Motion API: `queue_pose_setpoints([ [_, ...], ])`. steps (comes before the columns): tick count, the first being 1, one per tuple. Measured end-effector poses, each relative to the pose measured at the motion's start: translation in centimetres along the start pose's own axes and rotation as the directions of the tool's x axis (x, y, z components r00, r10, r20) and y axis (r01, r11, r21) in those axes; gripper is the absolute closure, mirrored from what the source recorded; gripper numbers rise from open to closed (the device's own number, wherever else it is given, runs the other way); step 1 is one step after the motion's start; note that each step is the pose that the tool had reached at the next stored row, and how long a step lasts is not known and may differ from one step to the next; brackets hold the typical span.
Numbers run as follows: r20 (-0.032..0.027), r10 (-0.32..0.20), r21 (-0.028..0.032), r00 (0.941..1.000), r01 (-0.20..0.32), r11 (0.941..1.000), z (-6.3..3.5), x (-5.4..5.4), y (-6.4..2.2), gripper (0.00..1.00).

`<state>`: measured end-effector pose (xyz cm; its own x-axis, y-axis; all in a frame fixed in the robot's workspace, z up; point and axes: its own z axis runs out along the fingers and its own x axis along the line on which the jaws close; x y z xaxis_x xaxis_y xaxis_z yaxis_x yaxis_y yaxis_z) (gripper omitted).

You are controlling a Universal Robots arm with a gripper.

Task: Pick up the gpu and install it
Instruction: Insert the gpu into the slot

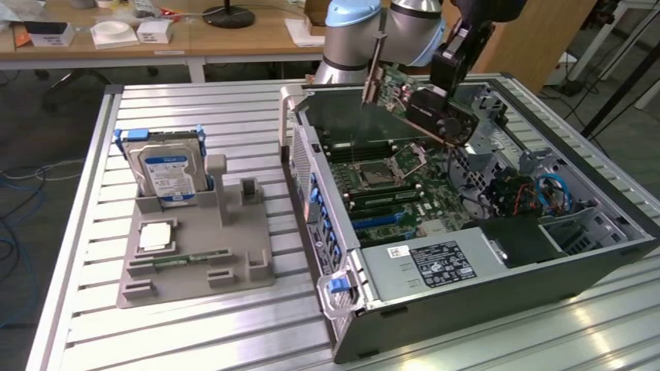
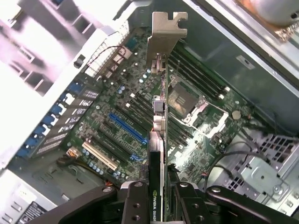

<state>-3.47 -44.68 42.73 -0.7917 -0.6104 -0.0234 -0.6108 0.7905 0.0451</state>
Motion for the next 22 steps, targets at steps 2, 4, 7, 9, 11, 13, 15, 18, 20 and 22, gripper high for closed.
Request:
queue_pose_setpoints([
  [2,-0.0015,-0.034,-0.0008,0.9994,0.034,0.9994,0.01,0.0,0.0,0.74],
  [4,-0.0032,-0.071,-0.0018,0.9975,0.071,0.9975,0.01,0.0,0.0,0.74],
  [7,-0.0054,-0.124,-0.0033,0.9922,0.124,0.9922,0.02,0.0,0.0,0.74],
  [9,-0.0069,-0.16,-0.0043,0.9871,0.16,0.9871,0.03,0.0,0.0,0.74],
  [11,-0.0084,-0.196,-0.0054,0.9806,0.196,0.9806,0.04,0.0,0.0,0.74],
  [13,-0.0098,-0.232,-0.0066,0.9727,0.232,0.9727,0.05,0.0,0.0,0.74],
  [15,-0.0112,-0.267,-0.0079,0.9635,0.267,0.9636,0.05,0.0,0.0,0.74],
  [18,-0.0131,-0.319,-0.0098,0.9477,0.319,0.9478,0.06,0.0,0.0,0.74],
  [20,-0.0144,-0.353,-0.0111,0.9356,0.353,0.9357,0.07,0.0,0.0,0.74],
  [22,-0.0156,-0.388,-0.0126,0.9217,0.387,0.9218,0.08,0.0,0.0,0.74],
])
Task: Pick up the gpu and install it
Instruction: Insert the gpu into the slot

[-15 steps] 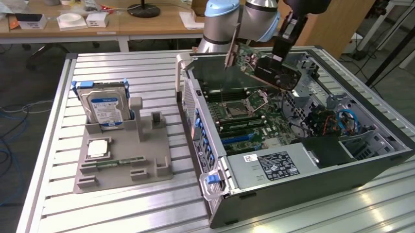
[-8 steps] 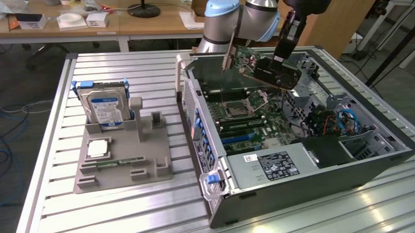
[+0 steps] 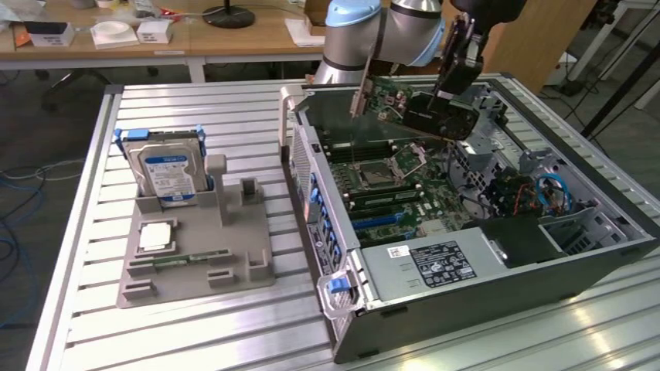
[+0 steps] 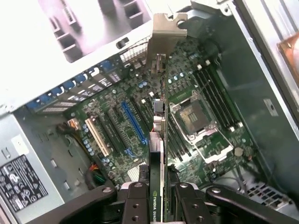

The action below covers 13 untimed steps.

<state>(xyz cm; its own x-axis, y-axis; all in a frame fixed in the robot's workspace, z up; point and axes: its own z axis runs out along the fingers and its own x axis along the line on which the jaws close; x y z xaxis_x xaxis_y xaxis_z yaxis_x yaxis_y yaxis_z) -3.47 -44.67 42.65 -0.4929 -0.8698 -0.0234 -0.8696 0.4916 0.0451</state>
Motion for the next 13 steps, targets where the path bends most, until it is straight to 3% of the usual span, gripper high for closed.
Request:
queue_pose_setpoints([
  [6,-0.0048,-0.109,-0.0028,0.9941,0.109,0.9941,0.02,0.0,0.0,0.74],
  [13,-0.0099,-0.232,-0.0067,0.9728,0.232,0.9728,0.03,0.0,0.0,0.74],
])
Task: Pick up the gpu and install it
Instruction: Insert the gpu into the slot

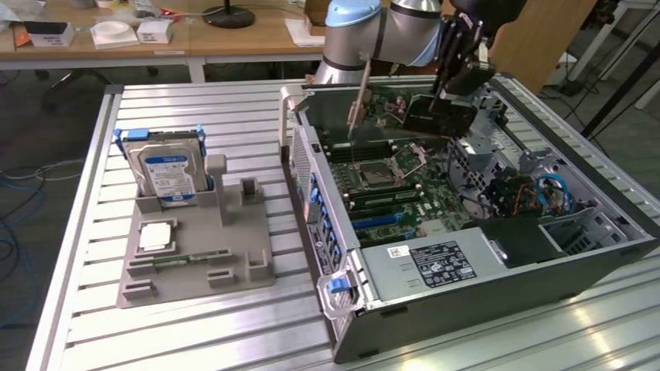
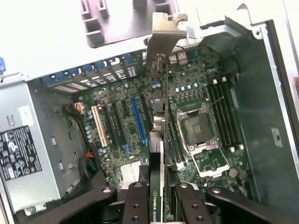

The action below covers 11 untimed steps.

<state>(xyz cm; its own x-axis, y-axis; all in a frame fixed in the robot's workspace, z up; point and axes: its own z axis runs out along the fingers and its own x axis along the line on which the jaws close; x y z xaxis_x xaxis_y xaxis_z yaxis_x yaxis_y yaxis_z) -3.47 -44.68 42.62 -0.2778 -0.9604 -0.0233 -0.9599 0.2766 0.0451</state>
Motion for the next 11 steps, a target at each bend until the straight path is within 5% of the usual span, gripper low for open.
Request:
queue_pose_setpoints([
  [6,-0.0039,-0.09,-0.0022,0.9959,0.09,0.9959,0.01,0.0,0.0,0.74],
  [11,-0.0051,-0.117,-0.003,0.9931,0.117,0.9931,0.0,0.0,0.0,0.74],
])
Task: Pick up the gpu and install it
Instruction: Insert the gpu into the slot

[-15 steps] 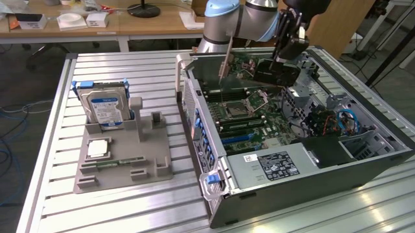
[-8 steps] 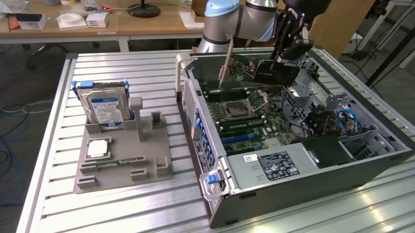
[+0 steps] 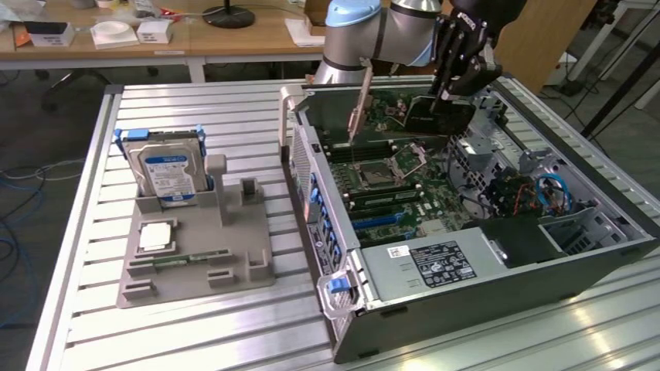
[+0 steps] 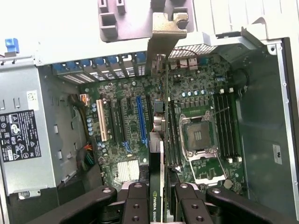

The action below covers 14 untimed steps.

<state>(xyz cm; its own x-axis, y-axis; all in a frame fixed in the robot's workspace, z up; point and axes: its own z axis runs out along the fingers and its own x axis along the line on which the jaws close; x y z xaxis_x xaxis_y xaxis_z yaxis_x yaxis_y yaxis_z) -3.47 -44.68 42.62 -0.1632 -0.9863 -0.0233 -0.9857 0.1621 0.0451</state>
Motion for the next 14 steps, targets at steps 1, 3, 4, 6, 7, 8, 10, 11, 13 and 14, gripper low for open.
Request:
queue_pose_setpoints([
  [1,0.0,0.0,0.0,1.0,0.0,1.0,0.0,0.0,0.0,0.74],
  [3,0.0,0.0,0.0,1.0,0.0,1.0,0.0,0.0,0.0,0.74],
  [4,0.0,0.0,0.0,1.0,0.0,1.0,0.0,0.0,0.0,0.74],
  [6,0.0,-0.001,-0.0001,1.0,0.001,1.0,0.0,0.0,0.0,0.74],
  [7,0.0,-0.002,0.0,1.0,0.002,1.0,0.01,0.0,0.0,0.74],
  [8,-0.0001,-0.004,-0.0001,1.0,0.004,1.0,0.02,0.0,0.0,0.74],
  [10,-0.0005,-0.015,-0.0003,0.9999,0.015,0.9999,0.04,-0.01,0.0,0.74],
  [11,-0.001,-0.023,-0.0006,0.9997,0.023,0.9997,0.04,-0.01,0.0,0.74],
  [13,-0.0015,-0.035,-0.0008,0.9994,0.035,0.9994,0.04,-0.01,0.0,0.74],
  [14,-0.0016,-0.035,-0.0009,0.9994,0.035,0.9994,0.04,-0.01,0.0,0.74],
])
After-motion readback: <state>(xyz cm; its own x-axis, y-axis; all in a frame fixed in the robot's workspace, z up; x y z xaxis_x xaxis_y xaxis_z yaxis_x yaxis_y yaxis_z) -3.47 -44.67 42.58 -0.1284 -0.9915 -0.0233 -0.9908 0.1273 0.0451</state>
